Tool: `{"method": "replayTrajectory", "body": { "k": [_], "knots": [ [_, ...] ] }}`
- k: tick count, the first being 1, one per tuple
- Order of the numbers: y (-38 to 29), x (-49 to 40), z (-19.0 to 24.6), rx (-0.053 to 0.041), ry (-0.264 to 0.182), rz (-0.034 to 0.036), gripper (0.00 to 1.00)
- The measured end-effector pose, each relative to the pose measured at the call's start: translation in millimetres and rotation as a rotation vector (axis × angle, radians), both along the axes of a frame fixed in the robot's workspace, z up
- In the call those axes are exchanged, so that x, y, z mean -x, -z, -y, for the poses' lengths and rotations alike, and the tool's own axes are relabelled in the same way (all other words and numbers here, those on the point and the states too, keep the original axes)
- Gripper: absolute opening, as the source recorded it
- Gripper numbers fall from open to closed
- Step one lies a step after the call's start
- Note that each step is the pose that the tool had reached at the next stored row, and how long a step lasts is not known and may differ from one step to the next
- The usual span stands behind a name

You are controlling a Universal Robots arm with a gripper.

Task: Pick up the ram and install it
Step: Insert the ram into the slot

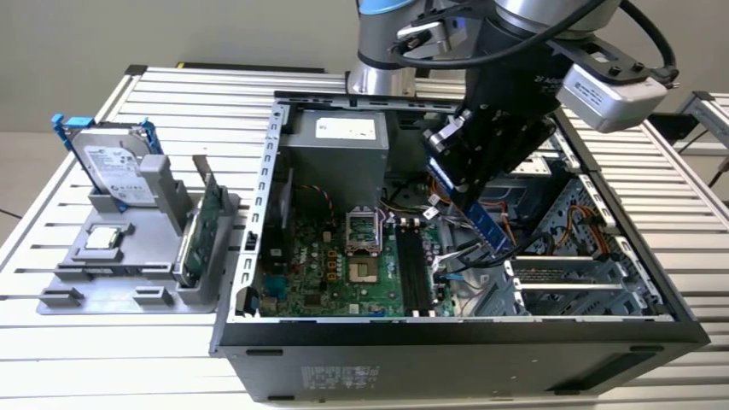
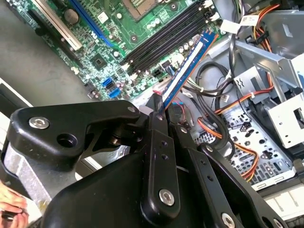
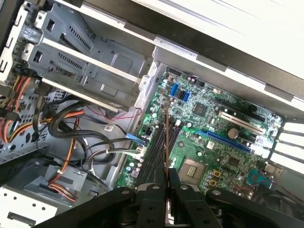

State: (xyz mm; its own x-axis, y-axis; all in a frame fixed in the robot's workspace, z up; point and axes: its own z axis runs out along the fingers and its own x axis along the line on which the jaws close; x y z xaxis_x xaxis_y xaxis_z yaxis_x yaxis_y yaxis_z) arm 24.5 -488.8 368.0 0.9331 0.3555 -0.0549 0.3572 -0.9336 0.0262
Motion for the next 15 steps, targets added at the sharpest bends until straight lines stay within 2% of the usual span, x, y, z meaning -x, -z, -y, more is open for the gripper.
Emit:
{"method": "replayTrajectory", "body": {
  "k": [15],
  "knots": [
    [0.0,0.0,0.0,0.0000,0.107,0.0000,0.00]
  ]
}}
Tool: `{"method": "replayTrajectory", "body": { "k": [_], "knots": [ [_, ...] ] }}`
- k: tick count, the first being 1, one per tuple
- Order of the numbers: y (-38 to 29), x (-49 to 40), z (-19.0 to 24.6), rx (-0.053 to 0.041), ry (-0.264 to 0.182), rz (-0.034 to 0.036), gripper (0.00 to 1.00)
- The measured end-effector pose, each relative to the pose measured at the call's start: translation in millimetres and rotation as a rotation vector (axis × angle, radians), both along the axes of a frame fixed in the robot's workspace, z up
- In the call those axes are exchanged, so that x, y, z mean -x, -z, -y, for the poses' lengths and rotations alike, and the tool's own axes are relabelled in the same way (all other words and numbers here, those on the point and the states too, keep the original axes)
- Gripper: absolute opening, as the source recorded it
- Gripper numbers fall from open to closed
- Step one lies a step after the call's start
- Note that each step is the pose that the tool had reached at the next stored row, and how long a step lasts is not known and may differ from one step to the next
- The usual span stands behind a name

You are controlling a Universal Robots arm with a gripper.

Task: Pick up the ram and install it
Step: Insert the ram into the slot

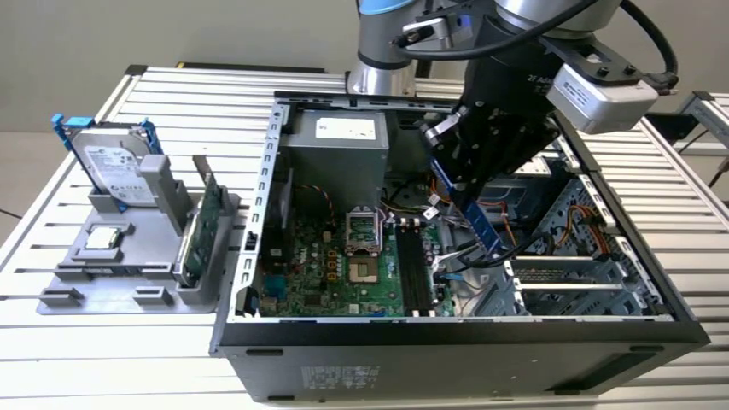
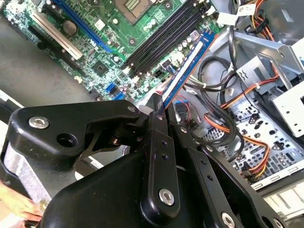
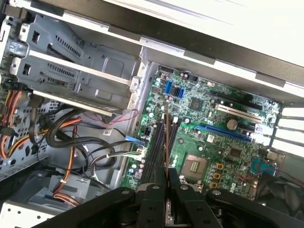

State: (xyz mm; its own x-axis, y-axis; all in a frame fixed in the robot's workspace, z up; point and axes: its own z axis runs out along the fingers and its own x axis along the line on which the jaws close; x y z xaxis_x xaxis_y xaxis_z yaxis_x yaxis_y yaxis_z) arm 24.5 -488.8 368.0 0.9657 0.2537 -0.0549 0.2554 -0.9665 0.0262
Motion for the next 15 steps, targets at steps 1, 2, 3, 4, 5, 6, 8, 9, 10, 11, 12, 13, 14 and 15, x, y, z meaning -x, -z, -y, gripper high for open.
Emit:
{"method": "replayTrajectory", "body": {
  "k": [1,2,3,4,5,6,8,9,10,11,12,13,14,15],
  "knots": [
    [0.0,0.0,0.0,0.0000,0.007,0.0000,0.00],
    [0.0,0.0,0.0,0.0000,0.014,0.0000,0.00],
    [0.0,0.0,0.0,0.0000,0.021,0.0000,0.00],
    [0.0,0.0,0.0,0.0000,0.028,0.0000,0.00],
    [0.0,0.0,0.0,0.0000,0.034,0.0000,0.00],
    [0.0,0.0,0.0,0.0000,0.041,0.0000,0.00],
    [0.0,0.0,0.0,0.0000,0.055,0.0000,0.00],
    [0.0,0.0,0.0,0.0000,0.061,0.0000,0.00],
    [0.0,0.0,0.0,0.0000,0.069,0.0000,0.00],
    [0.0,0.0,0.0,0.0000,0.075,0.0000,0.00],
    [0.0,0.0,0.0,0.0000,0.082,0.0000,0.00],
    [0.0,0.0,0.0,0.0000,0.089,0.0000,0.00],
    [0.0,0.0,0.0,0.0000,0.096,0.0000,0.00],
    [0.0,0.0,0.0,0.0000,0.103,0.0000,0.00]
  ]
}}
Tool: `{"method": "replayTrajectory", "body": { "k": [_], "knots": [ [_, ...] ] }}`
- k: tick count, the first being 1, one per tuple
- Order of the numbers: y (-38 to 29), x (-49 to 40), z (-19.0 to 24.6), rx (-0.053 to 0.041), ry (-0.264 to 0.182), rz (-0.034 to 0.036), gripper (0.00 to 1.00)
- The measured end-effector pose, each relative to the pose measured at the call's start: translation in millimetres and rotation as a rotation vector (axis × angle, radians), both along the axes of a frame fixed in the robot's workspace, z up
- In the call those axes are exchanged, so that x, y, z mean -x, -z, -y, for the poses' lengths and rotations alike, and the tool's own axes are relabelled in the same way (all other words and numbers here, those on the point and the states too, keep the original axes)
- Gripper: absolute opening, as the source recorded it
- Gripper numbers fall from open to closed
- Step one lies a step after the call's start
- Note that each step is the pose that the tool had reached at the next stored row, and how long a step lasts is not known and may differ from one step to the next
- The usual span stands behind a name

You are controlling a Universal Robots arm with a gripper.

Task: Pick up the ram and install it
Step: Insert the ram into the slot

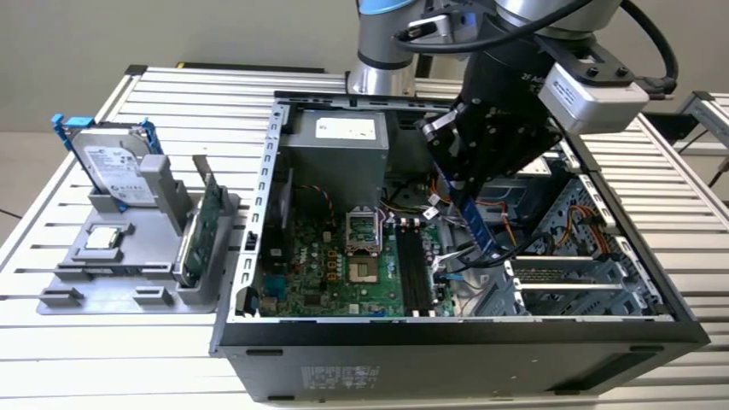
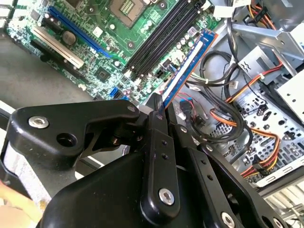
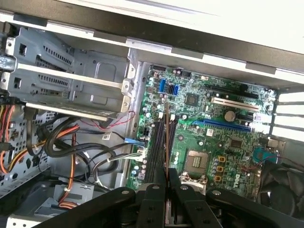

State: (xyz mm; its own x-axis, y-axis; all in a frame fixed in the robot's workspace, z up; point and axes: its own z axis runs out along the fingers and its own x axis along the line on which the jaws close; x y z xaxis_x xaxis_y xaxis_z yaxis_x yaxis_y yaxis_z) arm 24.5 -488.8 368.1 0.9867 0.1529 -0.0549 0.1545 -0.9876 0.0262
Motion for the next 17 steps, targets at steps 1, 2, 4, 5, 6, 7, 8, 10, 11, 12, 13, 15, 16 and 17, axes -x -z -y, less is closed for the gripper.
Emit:
{"method": "replayTrajectory", "body": {
  "k": [1,2,4,5,6,7,8,10,11,12,13,15,16,17],
  "knots": [
    [0.0,0.0,0.0,0.0000,0.008,0.0000,0.00],
    [0.0,0.0,0.0,0.0000,0.015,0.0000,0.00],
    [0.0,0.0,0.0,0.0000,0.028,0.0000,0.00],
    [0.0,0.0,0.0,0.0000,0.035,0.0000,0.00],
    [0.0,0.0,0.0,0.0000,0.042,0.0000,0.00],
    [0.0,0.0,0.0,0.0000,0.049,0.0000,0.00],
    [0.0,0.0,0.0,0.0000,0.055,0.0000,0.00],
    [0.0,0.0,0.0,0.0000,0.069,0.0000,0.00],
    [0.0,0.0,0.0,0.0000,0.076,0.0000,0.00],
    [0.0,0.0,0.0,0.0000,0.082,0.0000,0.00],
    [0.0,0.0,0.0,0.0000,0.089,0.0000,0.00],
    [0.0,0.0,0.0,0.0001,0.101,0.0000,0.00],
    [0.0,0.0,0.0,0.0000,0.107,0.0000,0.00],
    [0.0,0.0,0.0,0.0000,0.114,0.0000,0.00]
  ]
}}
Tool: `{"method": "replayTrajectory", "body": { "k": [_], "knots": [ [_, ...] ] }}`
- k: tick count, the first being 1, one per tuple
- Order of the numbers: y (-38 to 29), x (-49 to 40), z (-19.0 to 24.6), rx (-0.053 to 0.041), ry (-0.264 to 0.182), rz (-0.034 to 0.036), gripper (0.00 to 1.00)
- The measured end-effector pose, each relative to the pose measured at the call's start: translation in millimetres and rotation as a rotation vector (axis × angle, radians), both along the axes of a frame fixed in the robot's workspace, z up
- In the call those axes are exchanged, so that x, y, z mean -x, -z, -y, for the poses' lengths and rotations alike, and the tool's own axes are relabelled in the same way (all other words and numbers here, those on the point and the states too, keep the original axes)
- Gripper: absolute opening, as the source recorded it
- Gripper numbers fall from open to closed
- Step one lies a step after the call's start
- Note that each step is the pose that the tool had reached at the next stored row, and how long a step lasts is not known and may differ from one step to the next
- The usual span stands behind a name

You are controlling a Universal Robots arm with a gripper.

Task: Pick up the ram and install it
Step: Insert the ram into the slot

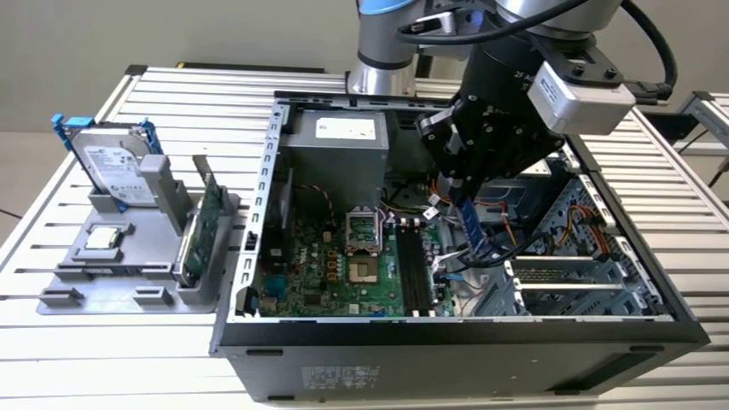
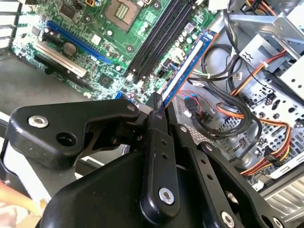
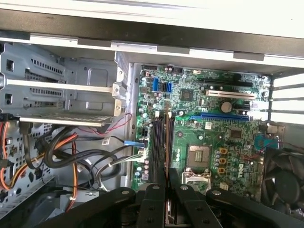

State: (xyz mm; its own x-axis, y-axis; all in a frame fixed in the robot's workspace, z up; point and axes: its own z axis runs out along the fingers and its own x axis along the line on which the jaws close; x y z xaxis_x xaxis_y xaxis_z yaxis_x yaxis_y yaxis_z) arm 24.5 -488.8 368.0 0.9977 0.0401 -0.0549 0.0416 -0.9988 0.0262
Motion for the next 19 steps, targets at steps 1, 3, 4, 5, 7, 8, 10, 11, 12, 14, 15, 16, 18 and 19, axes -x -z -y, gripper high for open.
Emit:
{"method": "replayTrajectory", "body": {
  "k": [1,3,4,5,7,8,10,11,12,14,15,16,18,19],
  "knots": [
    [0.0,0.0,0.0,0.0000,0.006,0.0000,0.00],
    [0.0,0.0,0.0,0.0000,0.018,0.0000,0.00],
    [0.0,0.0,0.0,0.0000,0.023,0.0000,0.00],
    [0.0,0.0,0.0,0.0000,0.028,0.0000,0.00],
    [0.0,0.0,0.0,0.0000,0.033,0.0000,0.00],
    [0.0,0.0,0.0,0.0000,0.033,0.0000,0.00],
    [0.0,-0.1,0.0,0.0000,0.033,0.0000,0.00],
    [0.0,-0.3,0.0,0.0000,0.033,0.0000,0.00],
    [0.0,-0.7,0.0,0.0000,0.033,0.0000,0.00],
    [0.0,-1.6,0.0,0.0000,0.033,0.0000,0.00],
    [0.0,-2.0,0.0,0.0000,0.033,0.0000,0.00],
    [0.0,-2.5,0.0,0.0000,0.033,0.0000,0.00],
    [0.0,-2.7,0.0,0.0000,0.033,0.0000,0.00],
    [0.1,-2.8,0.0,-0.0001,0.033,0.0000,0.00]
  ]
}}
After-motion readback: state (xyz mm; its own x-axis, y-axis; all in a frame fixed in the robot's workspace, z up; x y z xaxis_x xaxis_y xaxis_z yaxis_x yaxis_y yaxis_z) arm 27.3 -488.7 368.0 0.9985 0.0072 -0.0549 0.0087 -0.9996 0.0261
